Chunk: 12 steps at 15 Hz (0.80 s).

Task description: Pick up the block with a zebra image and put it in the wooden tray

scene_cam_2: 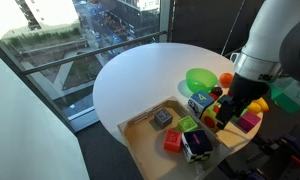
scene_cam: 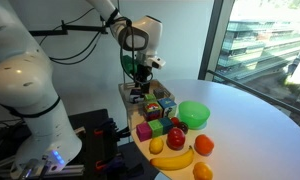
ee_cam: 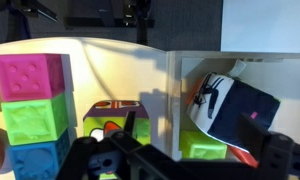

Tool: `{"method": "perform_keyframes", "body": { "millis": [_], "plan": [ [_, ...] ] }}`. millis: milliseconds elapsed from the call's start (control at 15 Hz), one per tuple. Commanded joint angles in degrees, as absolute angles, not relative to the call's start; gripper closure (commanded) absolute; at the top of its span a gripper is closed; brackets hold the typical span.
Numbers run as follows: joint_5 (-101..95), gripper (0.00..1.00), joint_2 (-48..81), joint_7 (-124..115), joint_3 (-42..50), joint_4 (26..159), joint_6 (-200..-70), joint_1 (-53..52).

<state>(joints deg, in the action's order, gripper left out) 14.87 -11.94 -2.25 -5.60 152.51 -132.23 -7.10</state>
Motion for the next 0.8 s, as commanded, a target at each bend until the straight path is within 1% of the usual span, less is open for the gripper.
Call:
{"method": "perform_keyframes", "body": {
  "millis": [0, 400, 733],
  "plan": [
    [10.4, 0.0, -13.4, -4.4, -4.6, 151.2, -126.9, -4.8],
    [0.5, 0.0, -18.9, -6.9, -3.1, 151.8, -118.9, -0.3],
    [-2.7, 0.0, -24.9, -6.0, -1.4, 151.9, -110.0, 1.9]
  ]
}}
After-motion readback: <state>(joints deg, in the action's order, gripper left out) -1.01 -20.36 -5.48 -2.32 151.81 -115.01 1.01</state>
